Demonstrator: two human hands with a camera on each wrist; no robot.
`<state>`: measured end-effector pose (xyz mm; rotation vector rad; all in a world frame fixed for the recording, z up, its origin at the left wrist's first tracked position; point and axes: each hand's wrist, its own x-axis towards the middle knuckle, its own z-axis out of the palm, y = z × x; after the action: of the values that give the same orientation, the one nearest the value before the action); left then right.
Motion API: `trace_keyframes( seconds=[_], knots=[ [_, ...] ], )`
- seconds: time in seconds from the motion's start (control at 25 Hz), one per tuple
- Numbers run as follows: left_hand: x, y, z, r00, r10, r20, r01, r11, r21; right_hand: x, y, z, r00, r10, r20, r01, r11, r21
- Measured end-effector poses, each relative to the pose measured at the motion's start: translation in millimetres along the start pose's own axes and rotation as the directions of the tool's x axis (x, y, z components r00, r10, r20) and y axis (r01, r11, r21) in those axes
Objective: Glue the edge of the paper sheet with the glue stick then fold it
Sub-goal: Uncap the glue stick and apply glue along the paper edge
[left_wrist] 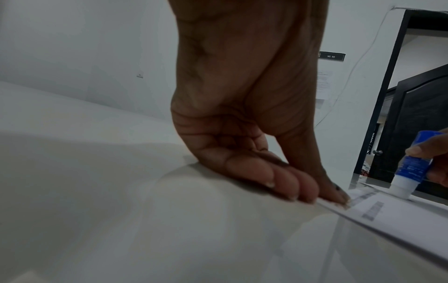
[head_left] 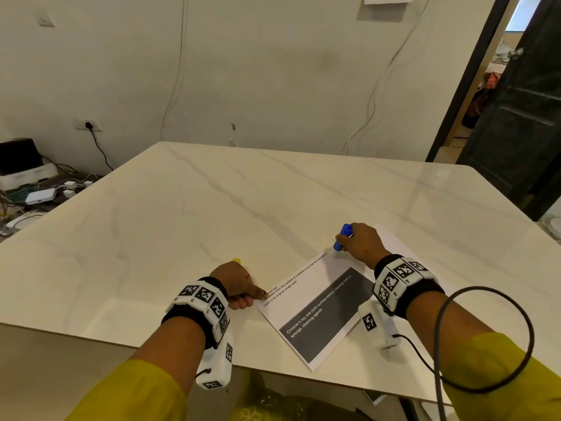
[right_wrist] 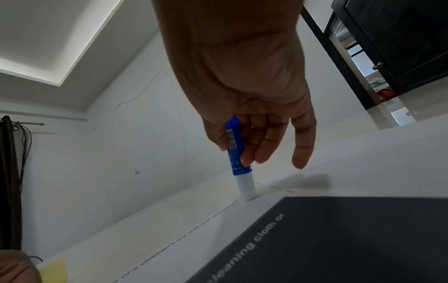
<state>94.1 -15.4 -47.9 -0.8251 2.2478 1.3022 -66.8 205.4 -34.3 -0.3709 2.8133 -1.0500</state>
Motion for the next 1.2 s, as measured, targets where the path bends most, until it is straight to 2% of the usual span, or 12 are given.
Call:
trace_keyframes(
  seconds=[0.64, 1.2],
  knots=[
    [-1, -1, 0, 1.000, 0.022, -0.005, -0.022, 1.000, 0.004, -27, 23, -17, 0.998, 0.056, -0.042, -0.055, 0.998, 0.034],
    [-6, 2, 1, 0.999, 0.033, -0.005, -0.032, 0.999, 0.037, -58, 42, -32, 0.997, 0.045, -0.069, -0.045, 0.999, -0.001]
  ],
)
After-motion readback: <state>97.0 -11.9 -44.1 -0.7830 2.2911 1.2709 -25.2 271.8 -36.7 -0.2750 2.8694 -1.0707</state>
